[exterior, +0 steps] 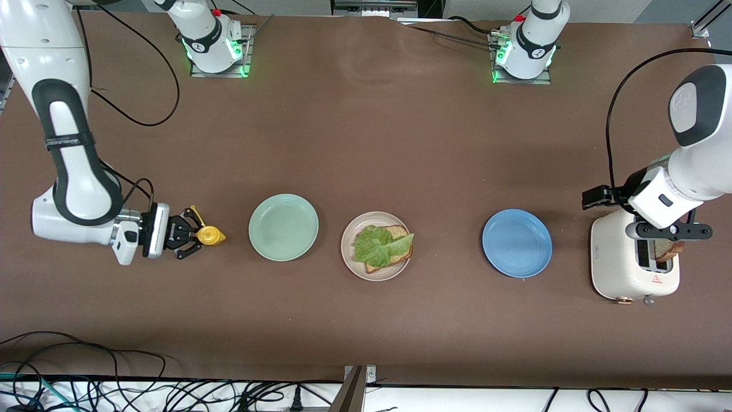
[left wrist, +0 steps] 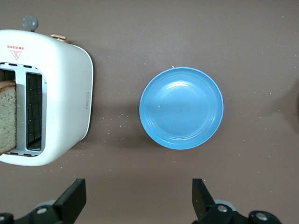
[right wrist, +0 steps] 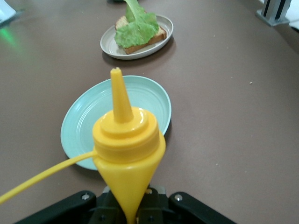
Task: Make sandwich on beige plate with both arms
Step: 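Lift the mustard bottle and tip it over the green plate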
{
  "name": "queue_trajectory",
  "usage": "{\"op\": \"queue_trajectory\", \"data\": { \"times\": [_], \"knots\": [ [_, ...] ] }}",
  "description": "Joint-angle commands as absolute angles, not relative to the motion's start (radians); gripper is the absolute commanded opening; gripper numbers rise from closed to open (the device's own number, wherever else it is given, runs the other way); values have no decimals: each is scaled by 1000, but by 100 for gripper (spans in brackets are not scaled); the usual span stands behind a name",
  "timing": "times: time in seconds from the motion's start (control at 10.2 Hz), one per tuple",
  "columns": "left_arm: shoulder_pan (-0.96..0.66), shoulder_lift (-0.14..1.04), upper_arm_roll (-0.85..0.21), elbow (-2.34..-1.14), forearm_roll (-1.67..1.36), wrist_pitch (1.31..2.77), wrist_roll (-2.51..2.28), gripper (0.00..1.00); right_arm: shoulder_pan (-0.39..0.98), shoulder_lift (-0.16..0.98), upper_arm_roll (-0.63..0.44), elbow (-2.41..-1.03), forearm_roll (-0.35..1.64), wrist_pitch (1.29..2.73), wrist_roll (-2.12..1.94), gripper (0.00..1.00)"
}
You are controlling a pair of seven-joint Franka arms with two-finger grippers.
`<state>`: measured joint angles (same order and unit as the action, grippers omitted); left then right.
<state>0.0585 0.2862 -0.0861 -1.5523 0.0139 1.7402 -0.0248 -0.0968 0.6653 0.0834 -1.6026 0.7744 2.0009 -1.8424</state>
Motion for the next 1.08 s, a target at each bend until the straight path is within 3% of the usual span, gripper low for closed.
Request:
{"op": "queue_trajectory", "data": {
  "times": [0.0, 0.69, 0.98],
  "knots": [
    [69, 281, -94, -1555, 2, 1730, -3, 100, -2, 661, 83, -1516, 573, 2040, -1576, 0],
    [71, 282, -94, -1555, 2, 1730, -6, 100, 337, 657, 69, -1405, -76, 2065, -955, 0],
    [71, 282, -94, -1555, 0, 1730, -6, 100, 493, 679, 49, -1303, -340, 1917, -743, 0]
  ]
}}
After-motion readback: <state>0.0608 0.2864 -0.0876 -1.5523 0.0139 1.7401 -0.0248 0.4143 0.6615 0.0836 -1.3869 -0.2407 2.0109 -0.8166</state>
